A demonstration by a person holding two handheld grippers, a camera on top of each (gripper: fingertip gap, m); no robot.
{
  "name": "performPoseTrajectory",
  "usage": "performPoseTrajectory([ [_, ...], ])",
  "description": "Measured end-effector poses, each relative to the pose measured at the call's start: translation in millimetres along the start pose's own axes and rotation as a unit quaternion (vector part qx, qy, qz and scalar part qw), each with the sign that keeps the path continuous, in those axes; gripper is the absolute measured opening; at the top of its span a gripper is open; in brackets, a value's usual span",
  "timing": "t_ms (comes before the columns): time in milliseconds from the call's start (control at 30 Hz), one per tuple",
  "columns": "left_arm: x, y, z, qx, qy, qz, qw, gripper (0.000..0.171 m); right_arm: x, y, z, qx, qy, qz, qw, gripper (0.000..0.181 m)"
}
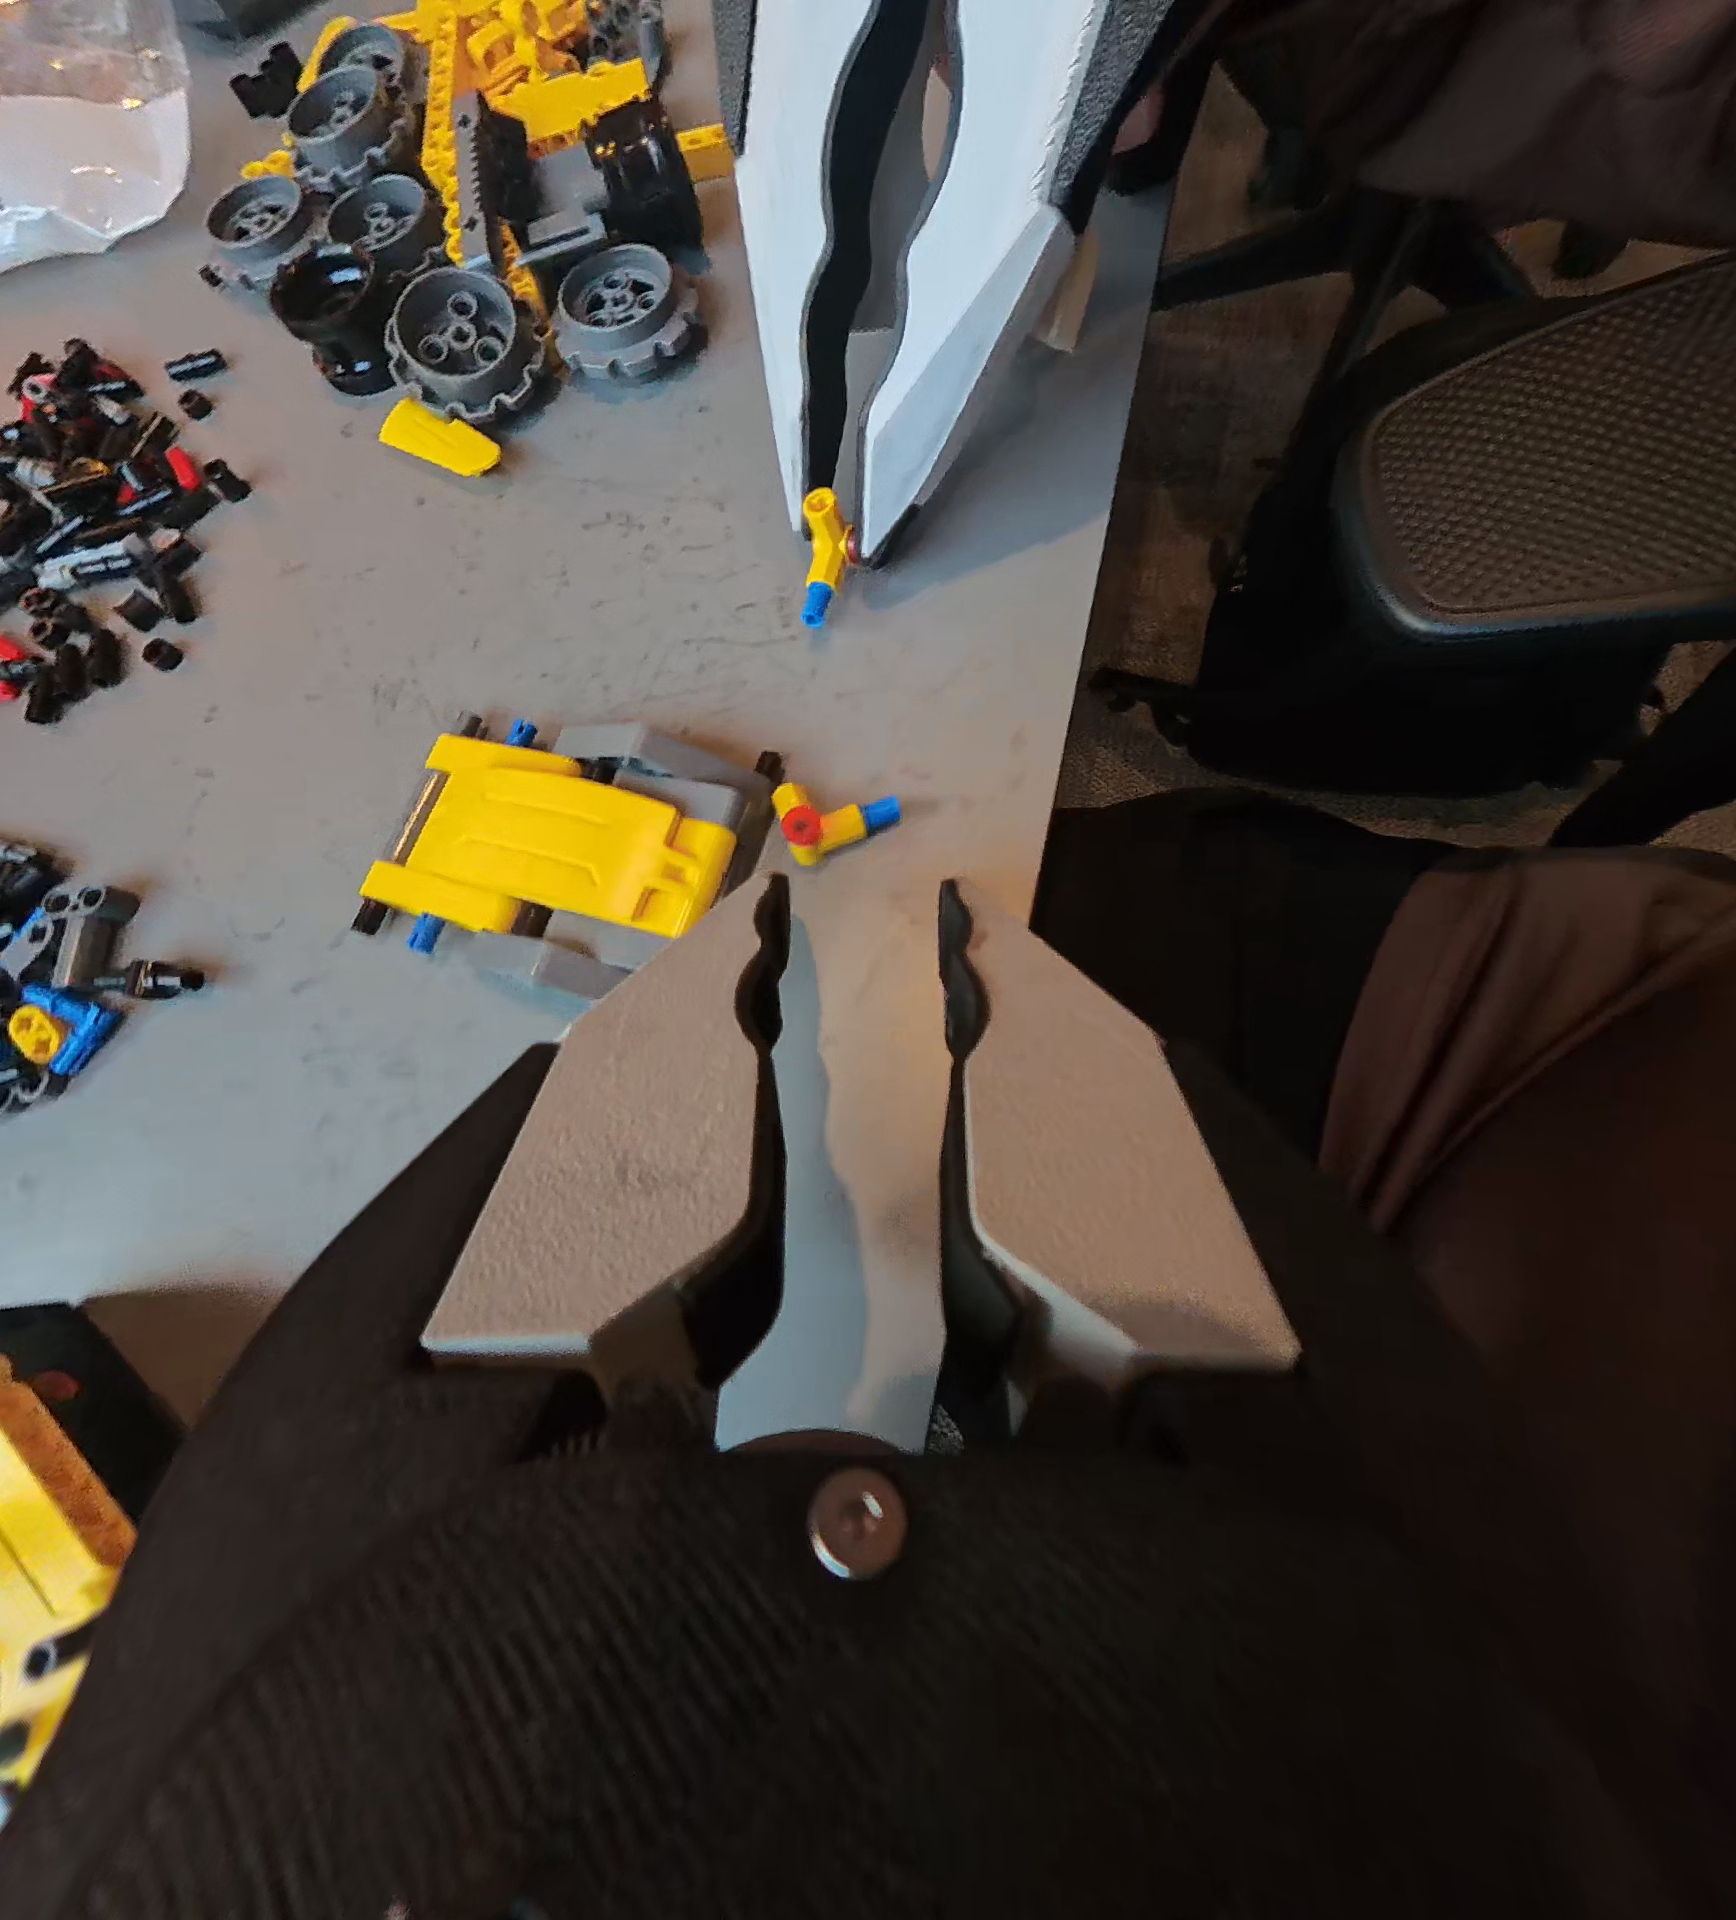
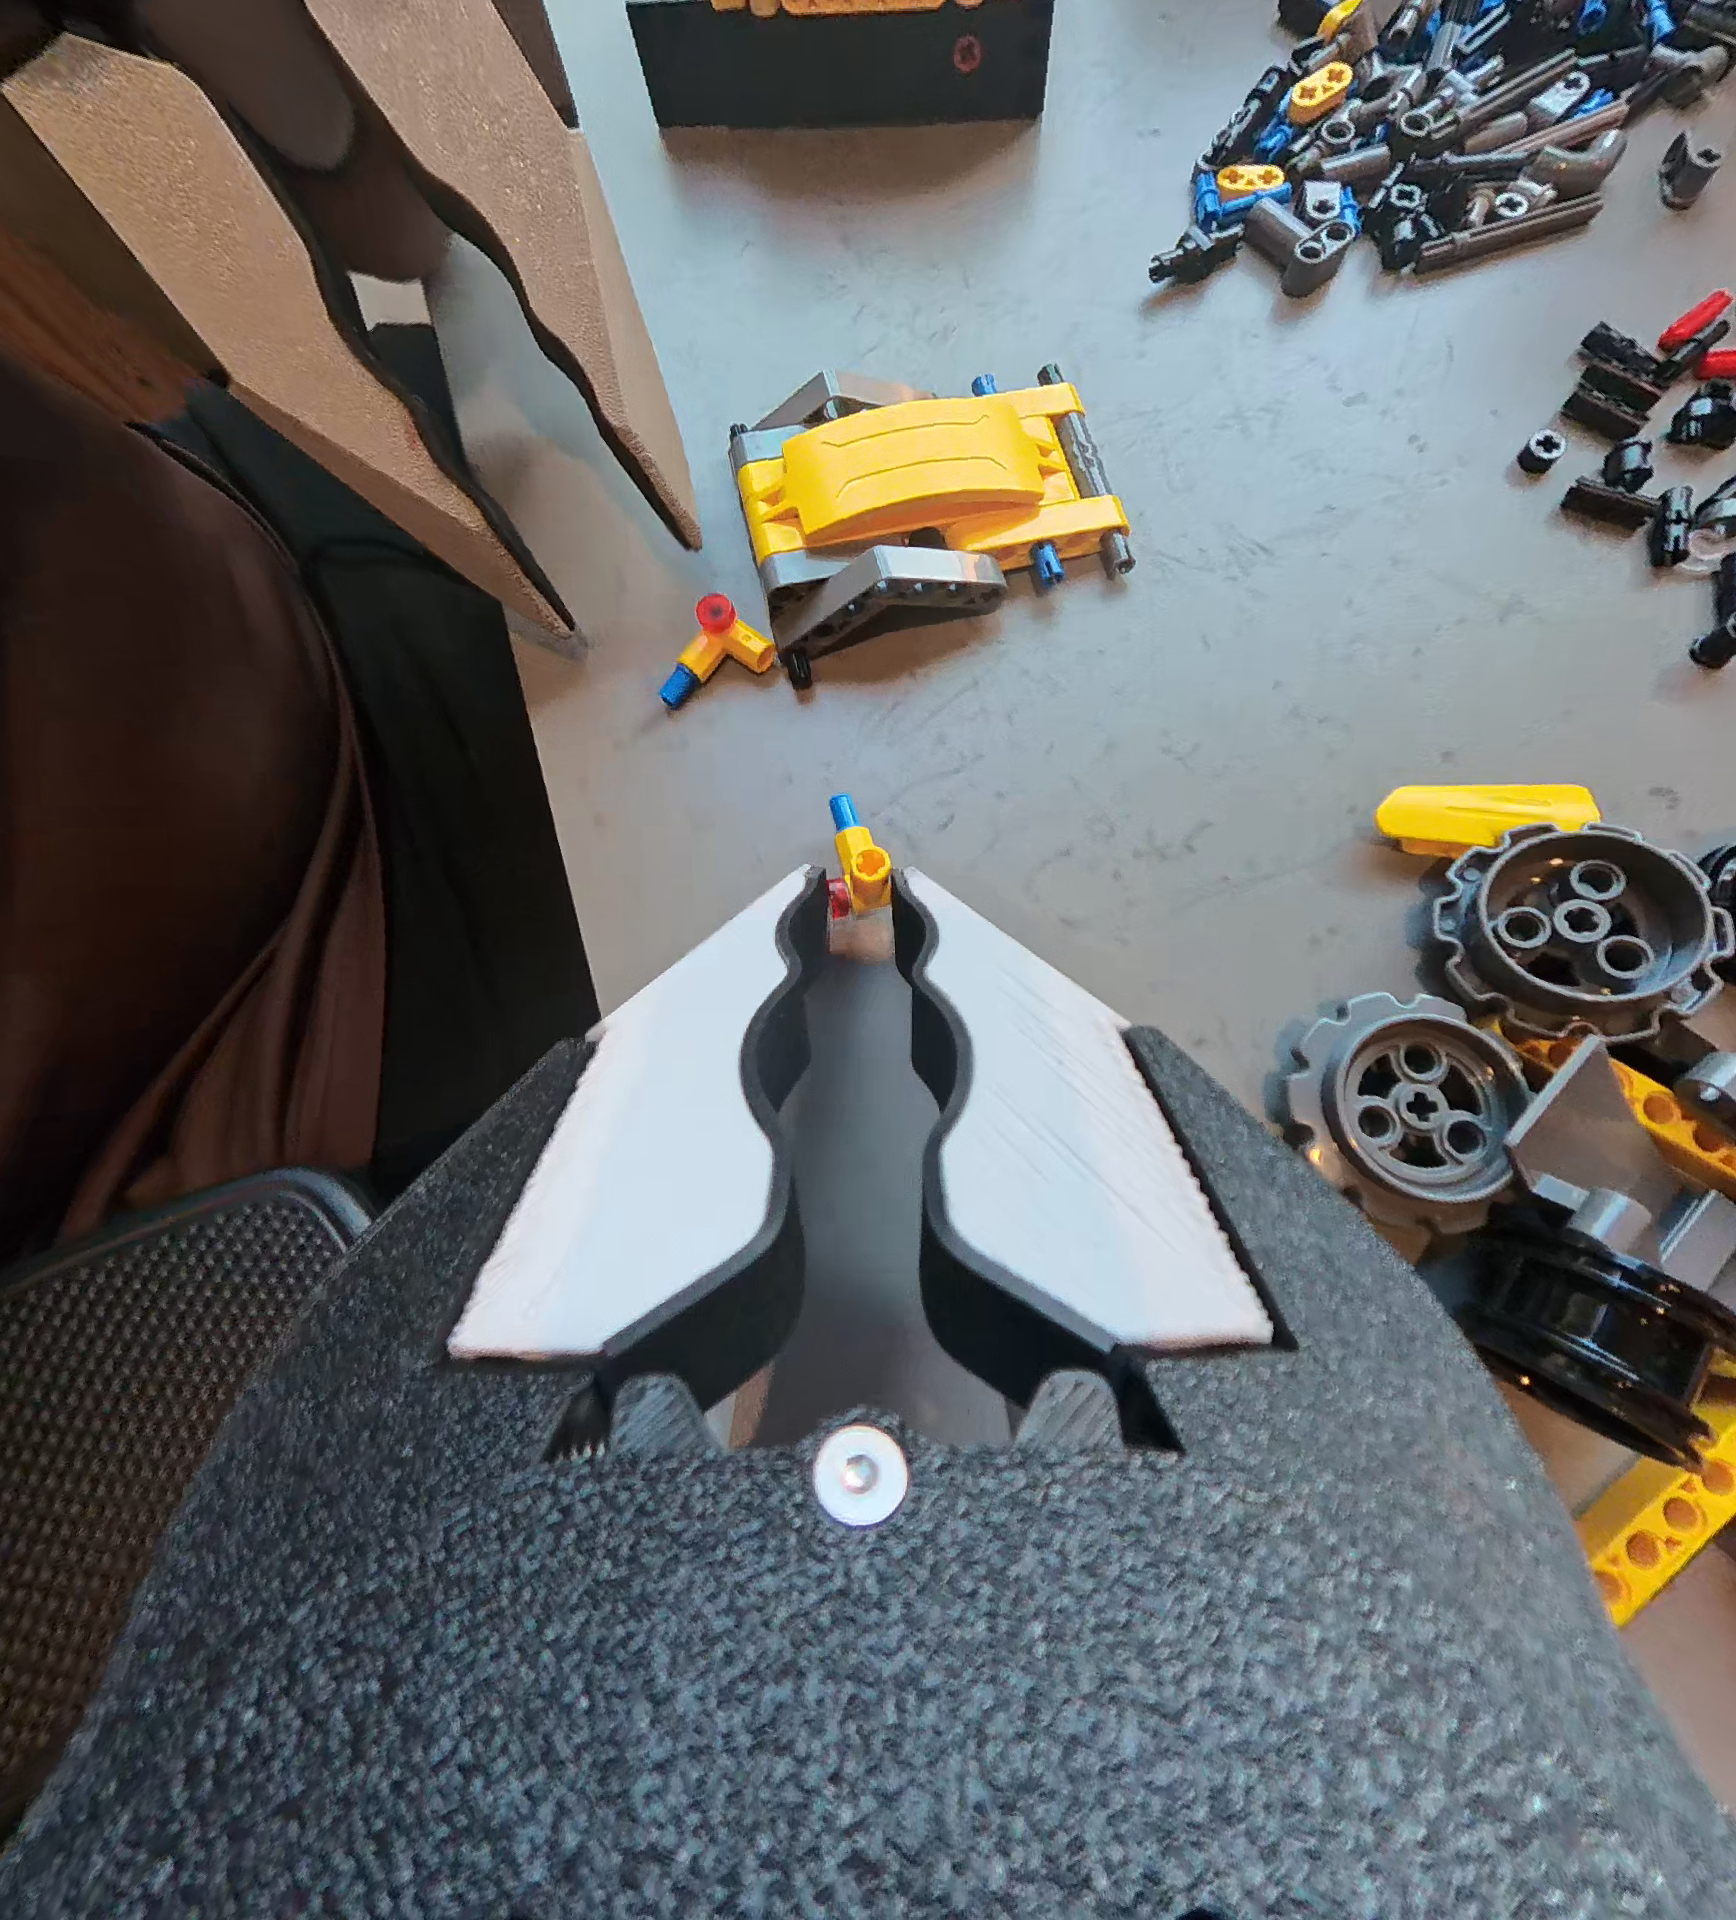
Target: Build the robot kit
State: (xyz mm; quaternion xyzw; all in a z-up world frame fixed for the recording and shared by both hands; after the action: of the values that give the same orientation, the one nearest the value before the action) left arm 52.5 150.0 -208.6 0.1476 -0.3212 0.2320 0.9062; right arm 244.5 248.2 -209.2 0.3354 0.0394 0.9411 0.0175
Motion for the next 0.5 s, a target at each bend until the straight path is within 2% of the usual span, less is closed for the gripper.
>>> performPoseTrajectory([
  [267, -22, 11, 19, 0.044, -0.011, 0.037, 0.998, 0.024, 8, 0, -5, -0.006, -0.008, -0.005, 1.000, 0.011],
  [500, -25, 16, 21, 0.041, -0.009, 0.047, 0.998, 0.024, 15, 5, -12, -0.009, -0.005, 0.001, 1.000, 0.011],
])
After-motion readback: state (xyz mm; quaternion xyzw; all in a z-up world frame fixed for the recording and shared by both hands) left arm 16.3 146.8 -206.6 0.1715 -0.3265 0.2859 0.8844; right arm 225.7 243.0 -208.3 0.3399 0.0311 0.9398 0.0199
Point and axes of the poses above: each gripper's, where its closed fingertips meet, z back along the fingers, x out of its top, y = z × x across the jaws, the point moved 10 cm from there along z, back along the fingers, and after that the axes turned 9 degrees about y, right-handed, at the moved point
